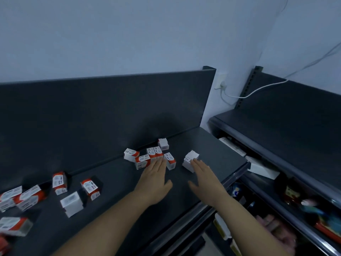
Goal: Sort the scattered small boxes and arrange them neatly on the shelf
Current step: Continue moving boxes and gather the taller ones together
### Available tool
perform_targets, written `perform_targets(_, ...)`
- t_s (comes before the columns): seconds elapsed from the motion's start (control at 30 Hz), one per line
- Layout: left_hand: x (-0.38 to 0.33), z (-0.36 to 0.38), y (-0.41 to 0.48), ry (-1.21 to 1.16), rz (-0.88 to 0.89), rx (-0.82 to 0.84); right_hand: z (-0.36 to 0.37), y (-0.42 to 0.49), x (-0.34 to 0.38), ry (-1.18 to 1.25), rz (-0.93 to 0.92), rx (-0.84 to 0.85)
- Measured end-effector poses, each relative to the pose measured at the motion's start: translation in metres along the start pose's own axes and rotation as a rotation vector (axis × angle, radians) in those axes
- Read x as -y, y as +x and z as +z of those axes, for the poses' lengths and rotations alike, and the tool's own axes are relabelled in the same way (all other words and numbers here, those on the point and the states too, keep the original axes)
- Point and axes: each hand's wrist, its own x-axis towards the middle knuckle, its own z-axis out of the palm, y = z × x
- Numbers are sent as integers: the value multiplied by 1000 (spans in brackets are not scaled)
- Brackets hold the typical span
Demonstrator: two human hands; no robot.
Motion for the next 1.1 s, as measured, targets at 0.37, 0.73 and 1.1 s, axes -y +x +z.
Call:
perform_targets(0.37, -22, 14, 59, 3, -172, -73, 7, 91, -57, -54, -276, 88)
perform_targets(0.73, -32, 69, 66, -90, -200, -330, 30, 105, -89, 155, -519, 20)
perform_targets(1.1, -13, 50, 18, -454, -507, -282, 11, 99, -56, 681, -498, 182)
